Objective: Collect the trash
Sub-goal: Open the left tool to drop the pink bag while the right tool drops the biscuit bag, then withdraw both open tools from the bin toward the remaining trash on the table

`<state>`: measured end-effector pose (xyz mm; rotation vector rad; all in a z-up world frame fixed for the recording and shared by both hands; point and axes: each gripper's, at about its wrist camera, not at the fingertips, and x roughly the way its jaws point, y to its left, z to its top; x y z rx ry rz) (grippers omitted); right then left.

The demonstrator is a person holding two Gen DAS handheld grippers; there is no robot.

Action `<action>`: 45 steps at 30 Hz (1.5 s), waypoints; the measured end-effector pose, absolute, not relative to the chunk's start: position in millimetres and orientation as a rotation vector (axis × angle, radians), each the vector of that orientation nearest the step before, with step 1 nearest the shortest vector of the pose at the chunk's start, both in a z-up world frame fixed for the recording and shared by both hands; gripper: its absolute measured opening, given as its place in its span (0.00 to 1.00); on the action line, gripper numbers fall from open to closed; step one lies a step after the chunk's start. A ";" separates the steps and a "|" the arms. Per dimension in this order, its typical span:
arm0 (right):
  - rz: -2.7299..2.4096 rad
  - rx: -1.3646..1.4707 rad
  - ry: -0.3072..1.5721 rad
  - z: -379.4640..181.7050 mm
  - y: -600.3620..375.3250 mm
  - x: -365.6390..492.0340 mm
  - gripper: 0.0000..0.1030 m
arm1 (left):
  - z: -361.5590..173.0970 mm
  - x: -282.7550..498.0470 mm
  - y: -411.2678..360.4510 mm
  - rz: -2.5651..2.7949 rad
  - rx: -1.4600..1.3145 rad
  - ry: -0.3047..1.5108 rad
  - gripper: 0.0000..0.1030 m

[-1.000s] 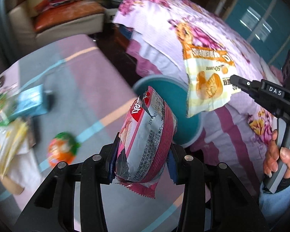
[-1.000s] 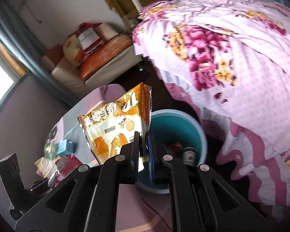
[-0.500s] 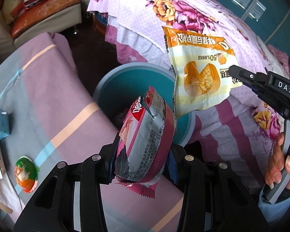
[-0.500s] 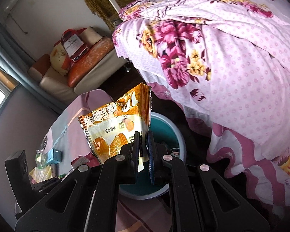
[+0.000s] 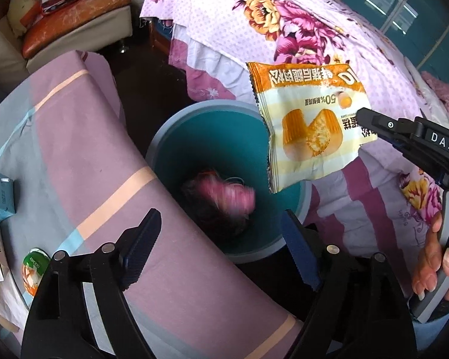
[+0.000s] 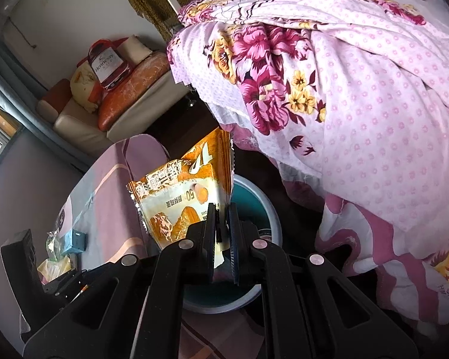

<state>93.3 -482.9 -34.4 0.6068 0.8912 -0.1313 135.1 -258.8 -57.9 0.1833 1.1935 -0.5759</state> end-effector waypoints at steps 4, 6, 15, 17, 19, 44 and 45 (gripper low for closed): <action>-0.127 0.599 0.904 -36.2 -478.6 97.3 0.08 | -58.7 135.1 -249.4 -0.559 0.167 1.196 0.87; -0.124 0.595 0.912 -37.6 -476.1 99.7 0.08 | -58.7 135.2 -243.9 -0.555 0.154 1.199 0.88; -0.111 0.585 0.960 -45.8 -464.0 107.7 0.13 | -63.6 134.1 -220.3 -0.540 0.082 1.230 0.90; -0.107 0.592 0.976 -49.1 -461.5 109.8 0.18 | -65.2 133.8 -215.7 -0.540 0.068 1.237 0.90; -0.103 0.598 0.993 -52.4 -458.4 111.8 0.32 | -66.3 132.9 -211.5 -0.541 0.059 1.240 0.90; 0.008 0.521 1.074 -36.4 -378.1 126.5 0.71 | -48.9 122.4 -113.2 -0.431 -0.070 1.186 0.90; 0.017 0.513 1.079 -35.6 -372.8 127.3 0.71 | -48.0 121.4 -105.5 -0.419 -0.076 1.182 0.90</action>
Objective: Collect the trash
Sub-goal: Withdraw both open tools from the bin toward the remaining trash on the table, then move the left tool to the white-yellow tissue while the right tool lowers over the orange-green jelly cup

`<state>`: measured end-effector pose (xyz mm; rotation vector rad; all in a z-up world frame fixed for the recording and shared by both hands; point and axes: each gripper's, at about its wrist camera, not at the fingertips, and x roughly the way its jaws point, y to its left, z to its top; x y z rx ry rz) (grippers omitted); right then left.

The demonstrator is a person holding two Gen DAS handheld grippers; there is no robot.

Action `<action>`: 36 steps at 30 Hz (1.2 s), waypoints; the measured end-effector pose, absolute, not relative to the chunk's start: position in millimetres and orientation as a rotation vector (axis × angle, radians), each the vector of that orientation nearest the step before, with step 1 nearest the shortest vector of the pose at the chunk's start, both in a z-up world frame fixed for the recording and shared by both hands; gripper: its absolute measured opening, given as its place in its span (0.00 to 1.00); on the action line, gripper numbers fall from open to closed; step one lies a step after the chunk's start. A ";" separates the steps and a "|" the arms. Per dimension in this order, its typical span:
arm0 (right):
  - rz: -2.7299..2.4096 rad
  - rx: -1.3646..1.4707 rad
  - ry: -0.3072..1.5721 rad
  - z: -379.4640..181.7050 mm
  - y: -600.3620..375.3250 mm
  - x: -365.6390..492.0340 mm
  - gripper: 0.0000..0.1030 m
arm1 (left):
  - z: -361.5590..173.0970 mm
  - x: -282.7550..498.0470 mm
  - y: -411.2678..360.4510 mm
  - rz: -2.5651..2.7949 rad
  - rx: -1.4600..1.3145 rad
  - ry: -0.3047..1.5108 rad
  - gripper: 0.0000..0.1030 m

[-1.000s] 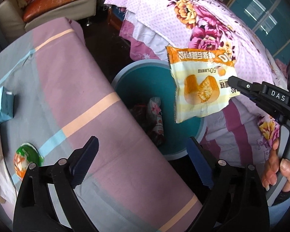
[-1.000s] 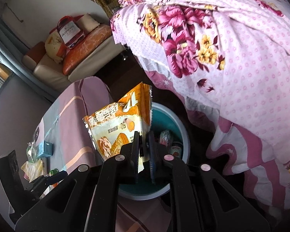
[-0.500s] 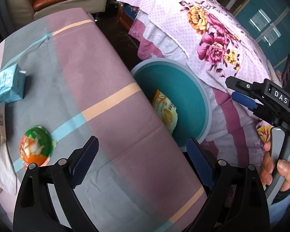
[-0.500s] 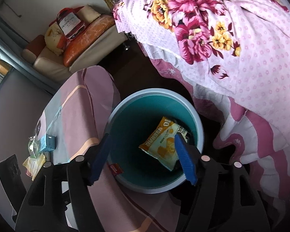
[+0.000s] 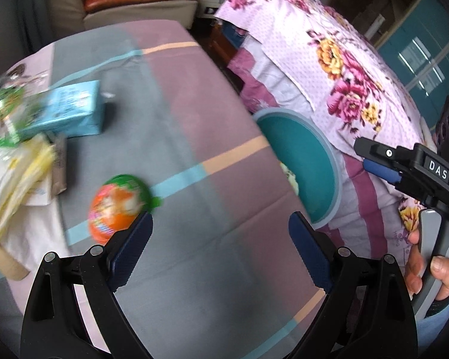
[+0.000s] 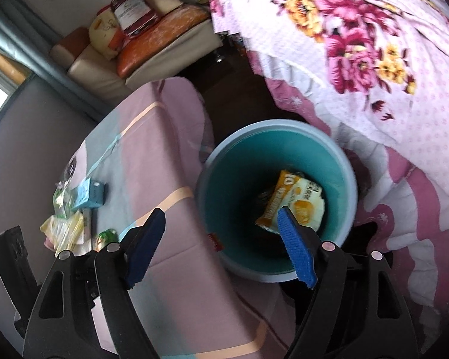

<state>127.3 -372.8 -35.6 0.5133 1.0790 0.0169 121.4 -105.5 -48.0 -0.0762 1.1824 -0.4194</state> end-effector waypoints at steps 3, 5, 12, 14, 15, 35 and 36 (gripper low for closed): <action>0.054 0.477 1.096 -31.7 -350.6 131.8 0.71 | -44.0 119.6 -81.4 -0.377 -0.082 1.163 0.90; 0.073 0.459 1.100 -28.9 -338.9 133.6 0.71 | -40.7 118.1 -63.4 -0.345 -0.088 1.146 0.90; 0.126 0.401 1.125 -26.1 -299.2 139.5 0.73 | -28.8 117.7 7.3 -0.186 0.021 1.078 0.90; 0.136 0.392 1.137 -27.6 -289.9 141.7 0.73 | -28.1 118.8 24.3 -0.153 0.060 1.068 0.90; 0.142 0.386 1.146 -29.0 -284.5 143.3 0.73 | -28.4 120.2 31.7 -0.140 0.078 1.065 0.90; 0.276 0.277 1.251 -48.6 -196.2 172.9 0.73 | -58.4 147.1 69.6 -0.090 0.176 1.103 0.39; 0.280 0.273 1.257 -50.1 -193.5 173.3 0.73 | -55.5 144.1 70.9 -0.087 0.165 1.094 0.33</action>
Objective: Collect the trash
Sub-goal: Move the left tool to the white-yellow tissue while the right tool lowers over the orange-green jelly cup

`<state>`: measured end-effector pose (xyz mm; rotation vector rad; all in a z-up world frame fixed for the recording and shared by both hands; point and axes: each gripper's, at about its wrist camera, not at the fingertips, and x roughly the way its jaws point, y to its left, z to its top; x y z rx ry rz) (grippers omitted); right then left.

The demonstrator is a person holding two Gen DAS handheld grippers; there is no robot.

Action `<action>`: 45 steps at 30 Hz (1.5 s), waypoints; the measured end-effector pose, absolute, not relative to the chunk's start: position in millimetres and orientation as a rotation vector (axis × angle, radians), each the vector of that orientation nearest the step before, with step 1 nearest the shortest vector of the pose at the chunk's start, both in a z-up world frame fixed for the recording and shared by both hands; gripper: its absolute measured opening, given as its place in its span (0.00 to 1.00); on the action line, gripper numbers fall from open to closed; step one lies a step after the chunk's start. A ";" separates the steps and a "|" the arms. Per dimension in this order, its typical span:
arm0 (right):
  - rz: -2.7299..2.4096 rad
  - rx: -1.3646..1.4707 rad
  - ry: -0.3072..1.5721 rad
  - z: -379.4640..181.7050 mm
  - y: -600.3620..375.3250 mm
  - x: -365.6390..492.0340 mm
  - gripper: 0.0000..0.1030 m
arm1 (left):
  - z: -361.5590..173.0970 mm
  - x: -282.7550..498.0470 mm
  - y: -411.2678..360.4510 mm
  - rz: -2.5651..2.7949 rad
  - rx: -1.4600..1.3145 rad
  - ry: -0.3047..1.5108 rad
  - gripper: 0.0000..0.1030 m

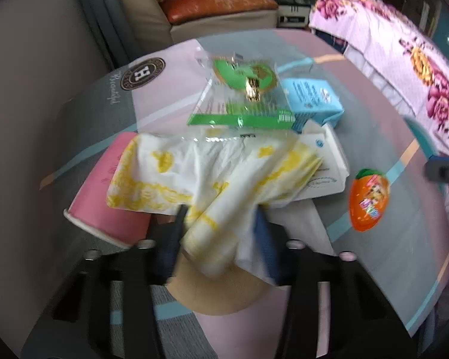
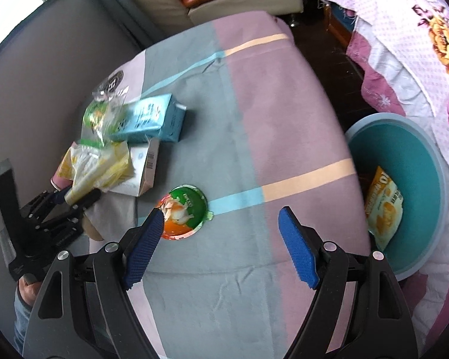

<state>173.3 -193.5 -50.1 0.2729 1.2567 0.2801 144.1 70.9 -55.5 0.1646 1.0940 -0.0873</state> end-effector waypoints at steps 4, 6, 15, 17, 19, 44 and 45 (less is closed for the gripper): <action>0.299 0.253 1.276 -54.8 -183.0 173.2 0.73 | -44.8 131.3 73.6 -0.125 0.075 1.094 0.15; 0.303 0.252 1.279 -55.9 -180.9 171.4 0.73 | -41.9 123.0 72.4 -0.150 0.039 1.103 0.14; 0.297 0.237 1.283 -58.3 -180.0 166.1 0.73 | -59.8 84.0 62.1 -0.312 -0.103 1.211 0.14; 0.301 0.230 1.284 -60.2 -177.4 166.9 0.73 | -65.1 77.7 63.6 -0.306 -0.107 1.216 0.14; 0.308 0.213 1.285 -64.1 -170.9 169.5 0.73 | -69.5 73.3 69.2 -0.288 -0.119 1.223 0.14; 0.322 0.124 1.216 -64.5 -159.3 159.6 0.56 | -70.2 92.9 52.9 -0.300 0.273 1.129 0.90; 0.317 0.133 1.213 -62.3 -165.2 157.5 0.56 | -70.3 87.5 49.1 -0.321 0.271 1.126 0.90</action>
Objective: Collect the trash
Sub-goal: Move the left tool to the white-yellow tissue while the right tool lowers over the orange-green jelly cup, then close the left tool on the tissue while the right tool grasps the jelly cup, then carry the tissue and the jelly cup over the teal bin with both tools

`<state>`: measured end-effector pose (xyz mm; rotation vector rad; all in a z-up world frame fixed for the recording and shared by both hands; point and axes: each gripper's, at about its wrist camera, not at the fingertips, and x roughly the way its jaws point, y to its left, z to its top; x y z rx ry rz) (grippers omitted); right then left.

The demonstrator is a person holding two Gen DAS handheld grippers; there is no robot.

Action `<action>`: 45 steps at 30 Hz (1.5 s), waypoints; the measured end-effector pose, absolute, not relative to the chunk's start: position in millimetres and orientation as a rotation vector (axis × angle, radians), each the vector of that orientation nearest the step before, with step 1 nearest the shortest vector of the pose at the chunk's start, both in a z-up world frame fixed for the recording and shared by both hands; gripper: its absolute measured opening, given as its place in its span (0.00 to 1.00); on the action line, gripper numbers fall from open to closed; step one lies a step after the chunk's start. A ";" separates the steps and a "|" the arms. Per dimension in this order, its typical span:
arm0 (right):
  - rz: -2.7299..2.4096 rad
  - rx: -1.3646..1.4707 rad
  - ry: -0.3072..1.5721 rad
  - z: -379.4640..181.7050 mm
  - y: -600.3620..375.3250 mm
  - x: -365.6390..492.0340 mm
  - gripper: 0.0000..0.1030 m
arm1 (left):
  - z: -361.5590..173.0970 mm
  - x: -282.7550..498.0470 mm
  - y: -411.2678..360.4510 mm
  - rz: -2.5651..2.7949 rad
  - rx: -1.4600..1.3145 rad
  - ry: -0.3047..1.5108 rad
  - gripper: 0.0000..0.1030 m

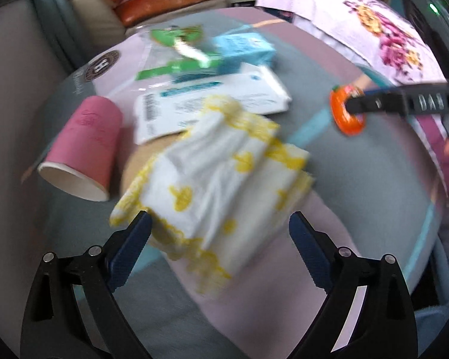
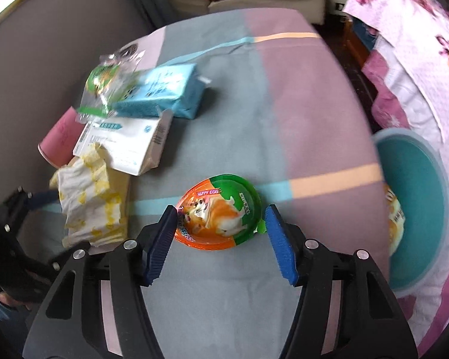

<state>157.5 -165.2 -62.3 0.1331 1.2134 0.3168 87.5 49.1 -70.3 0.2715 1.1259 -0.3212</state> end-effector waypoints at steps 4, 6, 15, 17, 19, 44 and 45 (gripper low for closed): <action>0.310 0.174 1.208 -57.9 -184.3 149.9 0.56 | -80.7 72.6 42.4 -0.410 0.175 1.185 0.89; 0.309 0.191 1.205 -59.4 -190.4 148.5 0.57 | -89.1 67.3 37.1 -0.400 0.170 1.208 0.83; 0.315 0.232 1.195 -55.8 -199.6 138.2 0.57 | -59.2 56.7 47.2 -0.442 0.047 1.161 0.64; 0.320 0.237 1.193 -55.1 -200.4 138.0 0.57 | -52.5 61.3 52.4 -0.380 0.058 1.129 0.65; 0.326 0.239 1.192 -54.0 -199.6 137.2 0.58 | -50.1 70.3 59.1 -0.337 0.061 1.123 0.65; 0.334 0.283 1.150 -44.6 -212.4 131.8 0.58 | -58.9 66.8 62.2 -0.156 0.005 1.217 0.11; 0.333 0.287 1.146 -43.7 -214.7 131.0 0.58 | -50.4 64.8 63.2 -0.159 -0.028 1.202 0.11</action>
